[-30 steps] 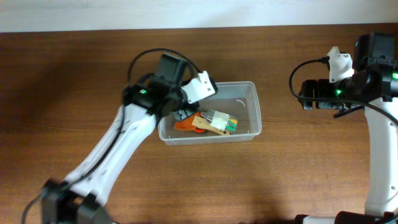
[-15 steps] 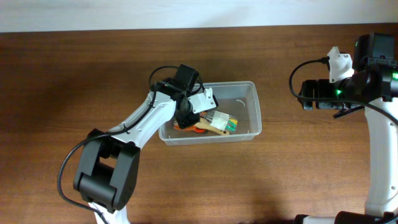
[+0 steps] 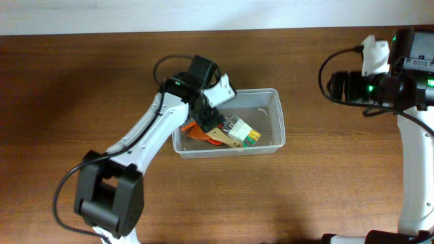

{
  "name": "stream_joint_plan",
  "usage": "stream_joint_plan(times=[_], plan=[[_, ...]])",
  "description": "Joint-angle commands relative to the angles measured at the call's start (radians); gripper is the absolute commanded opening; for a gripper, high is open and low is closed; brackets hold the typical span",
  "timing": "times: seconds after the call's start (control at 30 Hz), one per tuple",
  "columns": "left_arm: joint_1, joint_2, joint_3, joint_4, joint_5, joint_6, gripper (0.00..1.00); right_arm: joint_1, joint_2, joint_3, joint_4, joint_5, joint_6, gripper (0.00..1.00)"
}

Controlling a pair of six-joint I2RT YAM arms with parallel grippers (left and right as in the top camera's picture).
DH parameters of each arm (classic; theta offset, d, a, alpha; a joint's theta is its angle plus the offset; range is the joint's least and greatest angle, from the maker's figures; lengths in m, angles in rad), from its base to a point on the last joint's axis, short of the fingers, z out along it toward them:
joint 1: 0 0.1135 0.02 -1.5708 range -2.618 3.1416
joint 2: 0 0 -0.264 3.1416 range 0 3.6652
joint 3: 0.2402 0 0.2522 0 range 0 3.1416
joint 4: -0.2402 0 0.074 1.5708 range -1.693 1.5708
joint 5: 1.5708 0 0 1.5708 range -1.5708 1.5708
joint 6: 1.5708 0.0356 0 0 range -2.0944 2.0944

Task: Pack container
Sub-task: 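Open the left gripper and retract the left arm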

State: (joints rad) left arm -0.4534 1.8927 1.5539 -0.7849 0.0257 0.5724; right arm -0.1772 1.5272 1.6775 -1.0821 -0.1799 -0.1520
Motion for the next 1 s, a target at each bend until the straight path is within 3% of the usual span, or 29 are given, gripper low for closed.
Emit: stream_joint_plan(times=[0.0,0.1,0.17,0.27,0.53,0.8,0.97], plan=[[0.051,-0.088,0.099,0.0,-0.031,-0.131,0.99,-0.006,0.006,-0.001,0.178,-0.034,0.011,0.99],[0.109,-0.105,0.146,0.011,-0.032,-0.142,0.99,-0.006,0.02,-0.001,0.338,-0.033,-0.001,0.99],[0.157,-0.117,0.159,0.014,-0.064,-0.196,0.99,-0.006,0.029,-0.001,0.356,-0.015,-0.06,0.99],[0.232,-0.138,0.16,-0.006,-0.157,-0.271,0.99,-0.009,0.031,-0.001,0.303,0.096,-0.083,0.99],[0.41,-0.264,0.111,-0.058,-0.161,-0.383,0.99,-0.006,-0.01,-0.02,0.182,0.147,-0.109,0.99],[0.461,-0.61,-0.242,0.105,-0.161,-0.393,0.99,0.008,-0.272,-0.335,0.246,0.124,-0.101,0.99],[0.461,-0.867,-0.53,0.206,-0.161,-0.478,0.99,0.084,-0.51,-0.559,0.264,0.125,-0.102,0.99]])
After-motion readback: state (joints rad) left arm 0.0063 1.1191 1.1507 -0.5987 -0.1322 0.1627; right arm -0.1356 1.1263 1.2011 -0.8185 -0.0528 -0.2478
